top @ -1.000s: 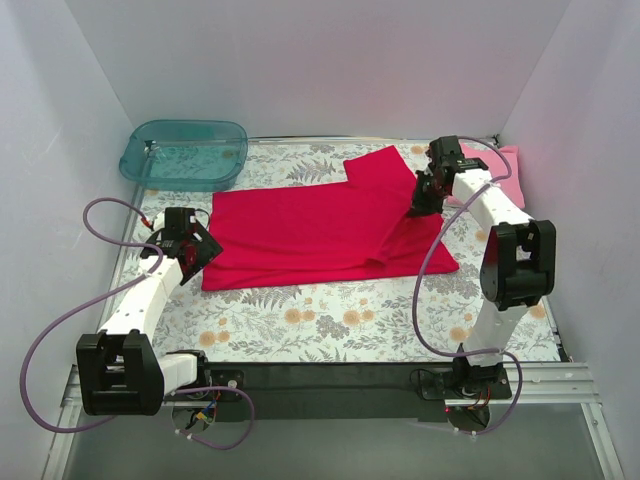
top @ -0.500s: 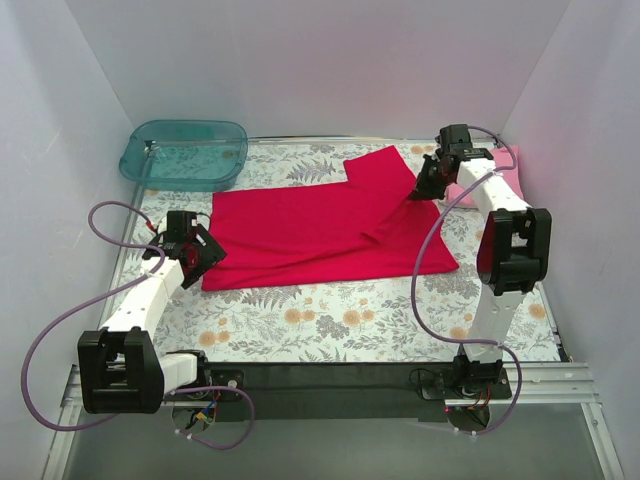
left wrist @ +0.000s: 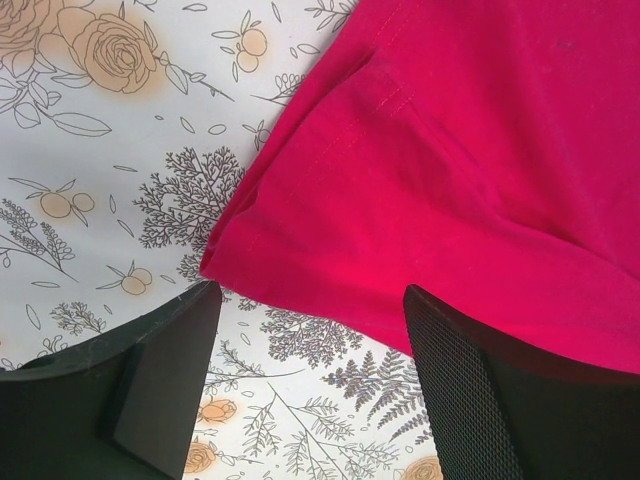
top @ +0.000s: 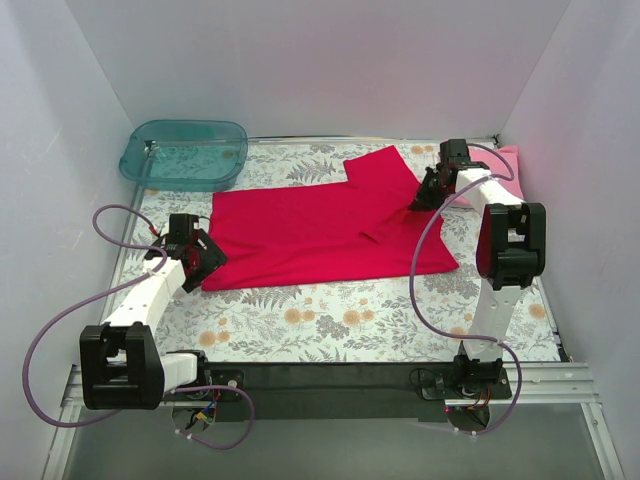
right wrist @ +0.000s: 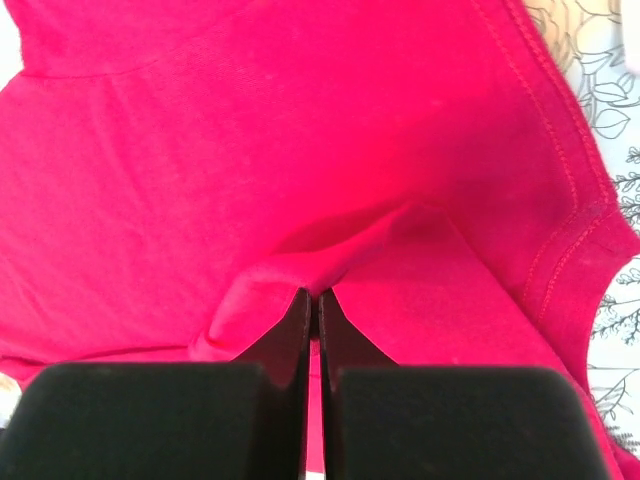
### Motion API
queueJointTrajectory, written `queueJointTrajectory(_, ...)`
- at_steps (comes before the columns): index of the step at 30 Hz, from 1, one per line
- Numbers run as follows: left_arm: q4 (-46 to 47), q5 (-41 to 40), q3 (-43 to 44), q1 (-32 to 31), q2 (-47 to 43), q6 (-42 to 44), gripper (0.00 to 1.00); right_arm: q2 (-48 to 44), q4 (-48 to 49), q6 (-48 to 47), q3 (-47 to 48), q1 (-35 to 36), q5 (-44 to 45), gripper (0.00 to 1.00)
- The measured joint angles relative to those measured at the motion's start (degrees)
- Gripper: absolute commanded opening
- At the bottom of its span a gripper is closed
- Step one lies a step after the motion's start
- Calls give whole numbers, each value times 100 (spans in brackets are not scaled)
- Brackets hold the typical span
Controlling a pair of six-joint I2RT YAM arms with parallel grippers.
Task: Fold and stack the t-shirts
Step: Fold the tshirt
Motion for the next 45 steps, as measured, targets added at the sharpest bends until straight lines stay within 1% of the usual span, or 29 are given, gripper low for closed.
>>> queueJointTrajectory(4, -9, 13, -42, 0, 0, -20, 68, 0, 214, 146, -170, -70, -35, 7)
queueJointTrajectory(5, -7, 15, -44, 0, 0, -26, 67, 0, 280, 168, -199, -83, -59, 13)
queueJointTrajectory(6, -7, 15, -44, 0, 0, -39, 67, 0, 332, 208, -225, -103, -79, 15)
queueJointTrajectory(7, -7, 15, -44, 0, 0, -46, 67, 0, 363, 229, -236, -114, -98, 25)
queueJointTrajectory(9, -9, 17, -44, 0, 0, -63, 67, 0, 420, 291, -264, -142, -105, 36)
queueJointTrajectory(10, -9, 17, -44, 0, 0, -68, 67, 0, 448, 286, -275, -151, -105, 44)
queueJointTrajectory(12, -9, 22, -44, 0, 0, -90, 67, -2, 498, 271, -317, -173, -72, 47)
queueJointTrajectory(16, -31, 101, -20, 0, 9, -122, 67, -48, 511, 116, -439, -249, -15, 49)
queueJointTrajectory(20, -50, 197, 175, 0, 94, -160, 65, -463, 505, -168, -802, -306, 55, 49)
queueJointTrajectory(25, 28, 374, 472, 0, 398, -214, 53, -1462, 538, -479, -1598, -420, 46, 48)
queueJointTrajectory(28, 144, 492, 501, 0, 651, -256, 49, -1895, 588, -592, -2052, -601, 7, 48)
queueJointTrajectory(34, 319, 629, 503, 0, 1294, -326, 39, -2039, 669, -654, -2979, -1016, -66, 46)
queueJointTrajectory(39, 437, 466, 391, 0, 1626, -448, 27, -2114, 809, -651, -3536, -1239, -122, 45)
queueJointTrajectory(45, 494, 232, 127, -7, 1394, -789, 24, -2715, 1113, -588, -4236, -1451, -116, 45)
